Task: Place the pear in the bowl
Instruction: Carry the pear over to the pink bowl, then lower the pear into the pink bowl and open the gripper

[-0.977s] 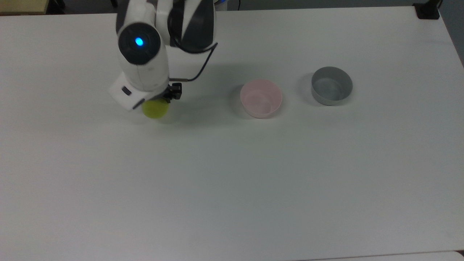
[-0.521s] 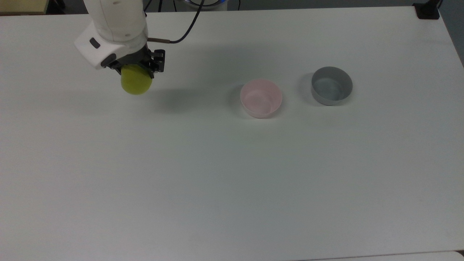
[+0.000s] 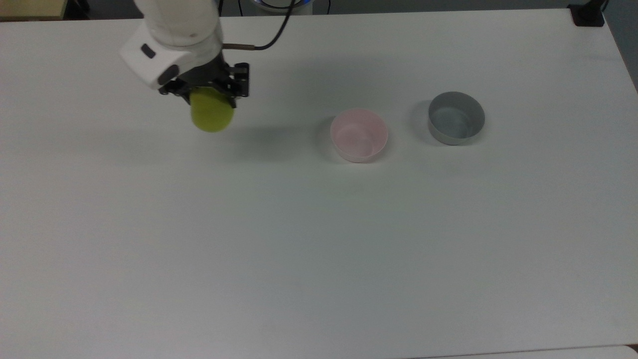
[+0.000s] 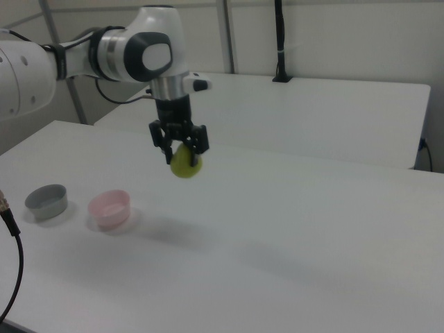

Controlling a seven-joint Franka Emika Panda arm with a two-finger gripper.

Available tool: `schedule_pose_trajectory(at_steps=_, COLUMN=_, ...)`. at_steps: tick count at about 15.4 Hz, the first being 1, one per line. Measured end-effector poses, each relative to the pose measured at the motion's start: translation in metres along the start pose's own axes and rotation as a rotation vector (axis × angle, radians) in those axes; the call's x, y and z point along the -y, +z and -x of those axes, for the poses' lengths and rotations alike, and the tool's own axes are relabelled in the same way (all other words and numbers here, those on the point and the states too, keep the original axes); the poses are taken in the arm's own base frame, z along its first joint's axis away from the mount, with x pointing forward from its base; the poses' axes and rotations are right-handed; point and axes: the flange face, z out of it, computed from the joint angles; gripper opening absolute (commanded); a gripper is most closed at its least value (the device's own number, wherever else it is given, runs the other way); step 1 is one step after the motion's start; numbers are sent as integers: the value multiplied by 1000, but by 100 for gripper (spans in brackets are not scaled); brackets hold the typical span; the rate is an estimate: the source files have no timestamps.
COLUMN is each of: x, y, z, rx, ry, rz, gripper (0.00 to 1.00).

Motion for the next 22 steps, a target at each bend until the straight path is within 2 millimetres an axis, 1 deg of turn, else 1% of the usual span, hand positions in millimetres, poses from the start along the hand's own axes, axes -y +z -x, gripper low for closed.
schedule_pose_trajectory(at_steps=1, x=19, y=-4, z=-2, rx=-7, ry=-11, rz=-6, gripper=14)
schedule_pose_trajectory(at_steps=3, x=63, y=-7, z=-4, rx=-10, ry=-36, rz=-5, gripper=15)
schedule_pose_trajectory(at_steps=4, x=98, y=-7, z=-4, rx=-9, ry=-62, rz=-2, gripper=15)
schedule_pose_trajectory(at_steps=5, x=124, y=-5, z=-3, rx=-5, ry=-88, rz=-4, gripper=16)
schedule_pose_trajectory(at_steps=9, x=188, y=5, z=2, rx=10, ry=-132, rz=-3, gripper=17)
schedule_pose_trajectory(at_steps=11, x=223, y=13, z=6, rx=23, ry=-152, rz=6, gripper=18)
schedule_pose_trajectory(at_steps=13, x=253, y=23, z=10, rx=37, ry=-178, rz=15, gripper=18)
schedule_pose_trajectory(at_steps=15, x=273, y=32, z=13, rx=50, ry=-200, rz=23, gripper=18)
schedule_pose_trajectory(at_steps=16, x=279, y=38, z=13, rx=59, ry=-206, rz=26, gripper=18)
schedule_pose_trajectory(at_steps=19, x=280, y=61, z=8, rx=94, ry=-205, rz=36, gripper=20)
schedule_pose_trajectory(at_steps=22, x=281, y=91, z=3, rx=142, ry=-203, rz=49, gripper=22)
